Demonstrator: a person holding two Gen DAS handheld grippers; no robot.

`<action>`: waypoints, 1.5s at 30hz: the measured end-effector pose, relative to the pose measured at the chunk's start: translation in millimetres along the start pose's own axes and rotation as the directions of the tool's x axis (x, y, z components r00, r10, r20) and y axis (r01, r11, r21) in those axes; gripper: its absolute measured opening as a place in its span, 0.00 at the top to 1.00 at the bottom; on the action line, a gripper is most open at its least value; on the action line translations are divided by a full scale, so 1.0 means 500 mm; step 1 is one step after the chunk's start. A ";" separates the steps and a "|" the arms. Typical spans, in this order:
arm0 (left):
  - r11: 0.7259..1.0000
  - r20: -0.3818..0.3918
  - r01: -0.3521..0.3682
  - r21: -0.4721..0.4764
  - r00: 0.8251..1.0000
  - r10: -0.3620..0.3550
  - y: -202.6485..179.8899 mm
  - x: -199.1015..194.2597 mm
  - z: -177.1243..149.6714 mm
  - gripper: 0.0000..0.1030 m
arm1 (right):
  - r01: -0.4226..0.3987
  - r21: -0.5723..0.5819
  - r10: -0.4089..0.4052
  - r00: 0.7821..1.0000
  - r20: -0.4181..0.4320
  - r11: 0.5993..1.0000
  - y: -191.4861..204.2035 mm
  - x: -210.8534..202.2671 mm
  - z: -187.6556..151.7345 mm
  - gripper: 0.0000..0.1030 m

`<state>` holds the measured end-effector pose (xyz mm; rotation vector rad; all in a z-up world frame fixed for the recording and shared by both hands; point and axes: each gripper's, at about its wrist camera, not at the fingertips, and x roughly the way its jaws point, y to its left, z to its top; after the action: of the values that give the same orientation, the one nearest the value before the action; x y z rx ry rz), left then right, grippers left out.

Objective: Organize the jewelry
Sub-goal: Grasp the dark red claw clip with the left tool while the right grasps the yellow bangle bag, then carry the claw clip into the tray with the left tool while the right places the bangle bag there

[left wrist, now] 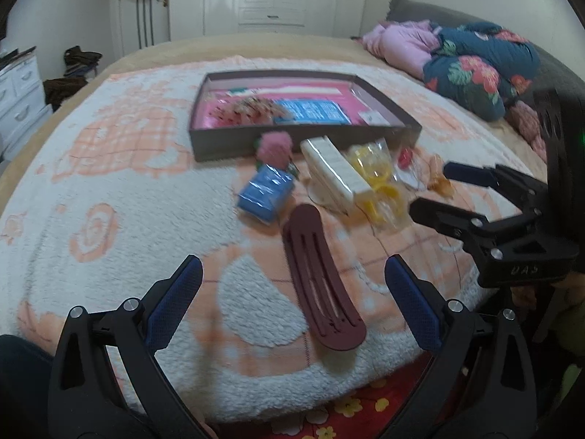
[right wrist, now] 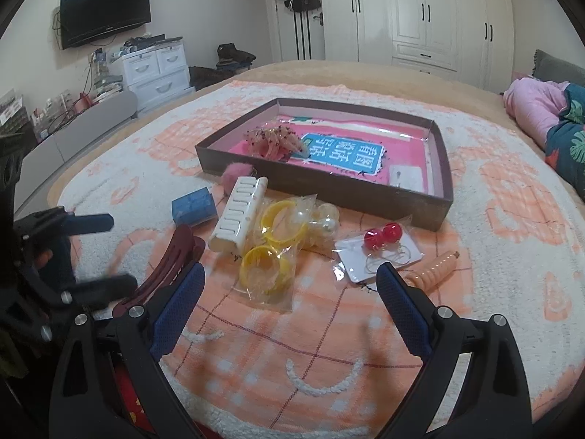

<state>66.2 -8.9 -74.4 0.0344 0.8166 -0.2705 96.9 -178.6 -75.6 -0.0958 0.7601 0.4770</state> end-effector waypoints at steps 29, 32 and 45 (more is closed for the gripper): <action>0.997 -0.102 0.051 0.052 0.994 -0.045 -0.033 0.054 -0.020 0.75 | -0.104 0.016 0.105 0.991 -0.084 0.994 0.002 0.065 -0.003 0.65; 0.997 -0.084 0.059 0.047 0.995 -0.055 -0.032 0.046 -0.017 0.75 | -0.105 0.034 0.107 0.992 -0.062 0.994 -0.007 0.050 -0.003 0.65; 0.998 0.024 0.057 0.012 0.998 -0.057 -0.023 -0.005 0.026 0.75 | -0.077 0.106 0.075 0.997 0.027 0.991 -0.062 -0.018 0.005 0.65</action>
<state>70.9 -21.1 -62.9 0.0181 0.7931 -0.3284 106.7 -209.2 -70.3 0.0384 0.7670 0.5081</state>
